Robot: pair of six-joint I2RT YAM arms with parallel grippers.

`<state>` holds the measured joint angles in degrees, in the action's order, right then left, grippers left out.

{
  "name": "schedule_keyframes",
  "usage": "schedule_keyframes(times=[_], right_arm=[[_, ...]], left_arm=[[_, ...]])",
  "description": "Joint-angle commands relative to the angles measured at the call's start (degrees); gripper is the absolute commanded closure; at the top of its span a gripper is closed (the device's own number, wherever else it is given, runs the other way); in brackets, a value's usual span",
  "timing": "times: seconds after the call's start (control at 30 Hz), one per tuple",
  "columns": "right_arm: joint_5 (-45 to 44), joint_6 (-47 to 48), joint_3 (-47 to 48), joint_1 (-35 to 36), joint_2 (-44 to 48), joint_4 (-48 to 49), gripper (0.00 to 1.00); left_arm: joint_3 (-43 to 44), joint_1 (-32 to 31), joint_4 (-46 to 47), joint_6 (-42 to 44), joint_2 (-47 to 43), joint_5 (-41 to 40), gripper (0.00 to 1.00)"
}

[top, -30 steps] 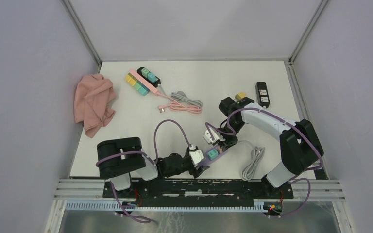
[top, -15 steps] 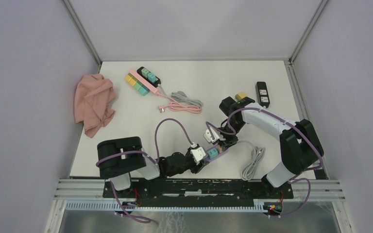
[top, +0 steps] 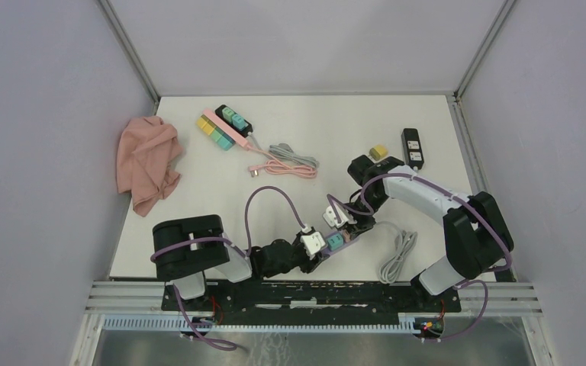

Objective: Pull the plug off the socket
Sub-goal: Remove the plug from the socket.

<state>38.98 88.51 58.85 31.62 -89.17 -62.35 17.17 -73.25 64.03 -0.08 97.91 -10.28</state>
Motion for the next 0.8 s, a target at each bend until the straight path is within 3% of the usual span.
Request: schedule_keyframes(times=[0.0, 0.2, 0.37, 0.77], right_arm=[[8.2, 0.1, 1.5, -0.6, 2.3, -1.6, 0.99], [7.1, 6.6, -0.7, -3.3, 3.1, -4.5, 1.0], [11.3, 10.2, -1.5, -2.1, 2.2, -6.4, 1.0], [8.4, -8.0, -2.5, 0.4, 4.9, 8.5, 1.0]], left_arm=[[0.7, -0.1, -0.3, -1.2, 0.9, -0.7, 0.97], [-0.5, -0.1, 2.0, -1.4, 1.3, -1.5, 0.97], [-1.2, 0.0, 2.9, -1.7, 1.1, -1.9, 0.97], [-1.5, -0.1, 4.0, -1.8, 1.8, -2.1, 0.97]])
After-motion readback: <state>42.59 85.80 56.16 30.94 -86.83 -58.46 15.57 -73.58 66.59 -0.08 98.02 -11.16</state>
